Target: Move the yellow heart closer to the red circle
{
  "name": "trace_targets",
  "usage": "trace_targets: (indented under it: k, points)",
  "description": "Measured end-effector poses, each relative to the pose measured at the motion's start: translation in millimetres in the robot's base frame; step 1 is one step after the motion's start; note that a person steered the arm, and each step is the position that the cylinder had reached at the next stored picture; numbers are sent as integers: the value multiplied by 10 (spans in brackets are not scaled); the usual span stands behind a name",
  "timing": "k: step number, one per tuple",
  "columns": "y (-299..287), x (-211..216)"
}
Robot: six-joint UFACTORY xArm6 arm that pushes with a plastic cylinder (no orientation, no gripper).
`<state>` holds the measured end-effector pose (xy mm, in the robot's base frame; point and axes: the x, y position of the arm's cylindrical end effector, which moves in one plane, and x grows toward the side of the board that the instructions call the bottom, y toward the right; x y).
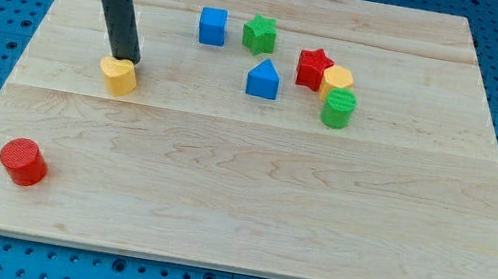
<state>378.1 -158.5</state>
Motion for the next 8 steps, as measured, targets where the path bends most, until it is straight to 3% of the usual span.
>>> trace_targets:
  k: [2,8]
  points:
    - [198,90]
    - [-529,284]
